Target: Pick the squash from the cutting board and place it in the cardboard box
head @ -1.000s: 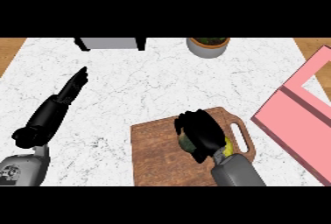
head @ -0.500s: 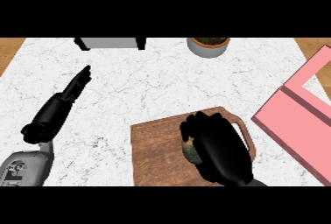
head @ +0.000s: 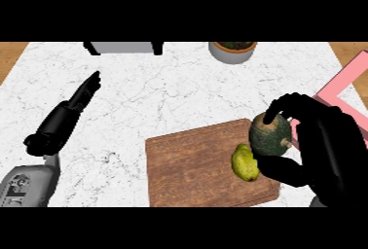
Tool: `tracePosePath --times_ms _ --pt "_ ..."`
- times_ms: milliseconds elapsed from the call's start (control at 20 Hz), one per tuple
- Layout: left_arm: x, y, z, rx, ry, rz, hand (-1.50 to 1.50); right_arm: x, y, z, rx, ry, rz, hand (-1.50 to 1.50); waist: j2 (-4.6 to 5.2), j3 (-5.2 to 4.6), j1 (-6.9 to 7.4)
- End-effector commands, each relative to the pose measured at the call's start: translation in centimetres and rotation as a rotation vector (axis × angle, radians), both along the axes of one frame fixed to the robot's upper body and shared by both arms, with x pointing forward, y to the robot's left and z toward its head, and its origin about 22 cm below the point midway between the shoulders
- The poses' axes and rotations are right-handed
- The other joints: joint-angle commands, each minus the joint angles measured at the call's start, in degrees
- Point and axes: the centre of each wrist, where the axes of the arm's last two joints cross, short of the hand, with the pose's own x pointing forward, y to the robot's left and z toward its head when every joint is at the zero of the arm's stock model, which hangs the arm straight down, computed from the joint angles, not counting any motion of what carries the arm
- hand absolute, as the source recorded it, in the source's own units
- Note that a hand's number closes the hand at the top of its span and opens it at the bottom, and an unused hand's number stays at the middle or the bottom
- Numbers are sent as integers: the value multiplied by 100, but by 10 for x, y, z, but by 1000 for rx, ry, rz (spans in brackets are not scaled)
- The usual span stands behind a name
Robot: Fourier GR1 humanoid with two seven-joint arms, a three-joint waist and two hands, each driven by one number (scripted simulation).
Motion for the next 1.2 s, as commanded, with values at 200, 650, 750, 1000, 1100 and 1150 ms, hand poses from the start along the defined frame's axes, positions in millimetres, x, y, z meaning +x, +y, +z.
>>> tracePosePath --times_ms 200,650,750,1000,1100,1150 --pt "-9 0 -9 -8 -4 -20 0 37 -67 37 137 -27 -215 150 11 1 73" --pt "-14 -4 9 7 -7 -17 0 64 -167 28 -37 247 -294 150 -4 3 87" --pt "-6 -7 -3 5 7 -30 0 75 -192 9 -28 381 -279 150 33 3 77" --pt "-11 -2 12 16 4 -27 0 80 -238 13 -35 498 -231 150 12 4 102" --pt "-3 -10 7 23 -14 -18 0 77 -246 -11 -83 595 -217 150 23 4 75" --pt "-3 -13 2 5 -12 -24 0 80 -243 -5 -111 637 -240 150 19 1 70"
